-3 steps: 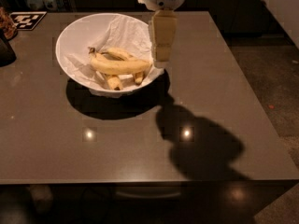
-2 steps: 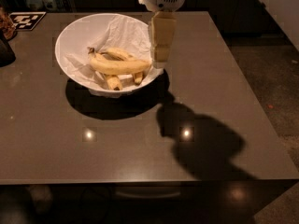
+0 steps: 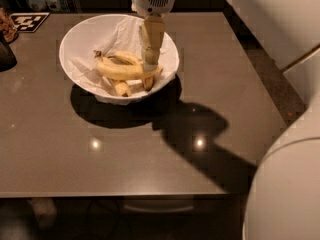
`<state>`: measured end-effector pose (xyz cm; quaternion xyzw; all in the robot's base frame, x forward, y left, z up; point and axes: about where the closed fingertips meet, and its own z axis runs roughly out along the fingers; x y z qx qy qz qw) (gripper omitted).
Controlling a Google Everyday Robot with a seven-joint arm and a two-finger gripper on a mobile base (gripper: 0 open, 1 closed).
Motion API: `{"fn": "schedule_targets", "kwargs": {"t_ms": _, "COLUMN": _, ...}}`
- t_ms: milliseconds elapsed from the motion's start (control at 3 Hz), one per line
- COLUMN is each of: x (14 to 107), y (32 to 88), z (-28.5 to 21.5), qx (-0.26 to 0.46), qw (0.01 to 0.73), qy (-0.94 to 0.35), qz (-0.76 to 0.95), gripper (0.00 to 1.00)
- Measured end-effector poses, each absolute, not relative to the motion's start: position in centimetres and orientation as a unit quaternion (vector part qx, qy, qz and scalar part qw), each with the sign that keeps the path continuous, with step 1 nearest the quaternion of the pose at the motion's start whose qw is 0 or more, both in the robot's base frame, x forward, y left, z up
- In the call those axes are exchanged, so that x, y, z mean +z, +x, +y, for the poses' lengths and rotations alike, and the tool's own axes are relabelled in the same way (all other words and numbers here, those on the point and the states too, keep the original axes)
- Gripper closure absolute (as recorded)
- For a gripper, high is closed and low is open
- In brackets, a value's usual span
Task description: Pick banana from white bowl
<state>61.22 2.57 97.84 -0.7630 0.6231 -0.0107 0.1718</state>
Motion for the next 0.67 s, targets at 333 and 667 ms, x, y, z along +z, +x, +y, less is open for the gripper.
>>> {"fn": "schedule_targets", "kwargs": {"t_ms": 333, "x": 96.1, "y": 62.0, "z": 3.7, "qx": 0.007, "qw": 0.161, "qy": -0.765, "qz": 0.624, "gripper": 0.0}}
{"fn": "schedule_targets", "kwargs": {"t_ms": 667, "x": 94.2, "y": 62.5, "z": 4.1, "qx": 0.026, "qw": 0.146, "qy": -0.765, "qz": 0.627, "gripper": 0.0}}
